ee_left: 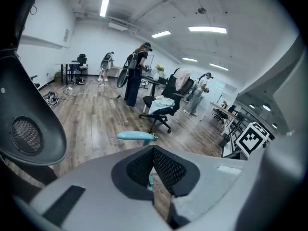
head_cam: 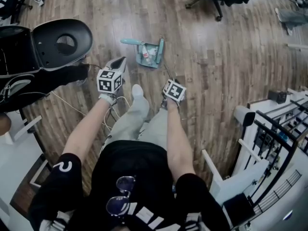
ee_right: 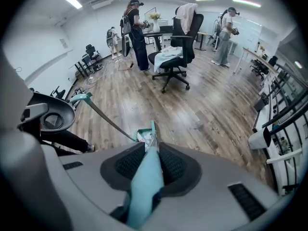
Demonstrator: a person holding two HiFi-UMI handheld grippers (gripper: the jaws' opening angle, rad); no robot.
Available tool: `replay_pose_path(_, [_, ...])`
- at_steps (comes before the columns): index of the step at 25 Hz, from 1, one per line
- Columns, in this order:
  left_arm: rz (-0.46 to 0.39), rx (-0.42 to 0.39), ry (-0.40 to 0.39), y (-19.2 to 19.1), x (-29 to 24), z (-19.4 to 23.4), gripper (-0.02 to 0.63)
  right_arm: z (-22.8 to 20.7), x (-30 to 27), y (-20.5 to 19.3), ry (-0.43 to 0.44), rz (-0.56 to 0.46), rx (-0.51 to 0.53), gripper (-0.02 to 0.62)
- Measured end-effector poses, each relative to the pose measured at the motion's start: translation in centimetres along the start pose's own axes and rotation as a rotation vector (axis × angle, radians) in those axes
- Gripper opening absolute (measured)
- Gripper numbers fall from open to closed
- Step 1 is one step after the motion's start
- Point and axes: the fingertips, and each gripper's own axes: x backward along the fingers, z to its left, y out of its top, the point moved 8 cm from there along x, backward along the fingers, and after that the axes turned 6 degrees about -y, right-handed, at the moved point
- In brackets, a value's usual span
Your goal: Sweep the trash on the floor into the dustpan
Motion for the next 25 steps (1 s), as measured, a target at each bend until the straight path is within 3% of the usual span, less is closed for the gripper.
replay_pose_path(10, [-0.045,-0.031,0.015,2.3,3.5,-3.5,-0.002,-5.3,6.0,2.4,0.013,-0.038,-0.018,0.084])
replay_pose_path(20, [-0.244,0.035,0.051,9.1,6.3,-11.3,-0.002,-11.3,16.8,8.1,0.054,-0.2,0.055,0.086])
replay_pose_path(25, [-0.308,0.018,0.029,12.2,5.8,-16.3,-0.002,-15.1,21.5,10.3,0.026,-0.312,0.092,0.084])
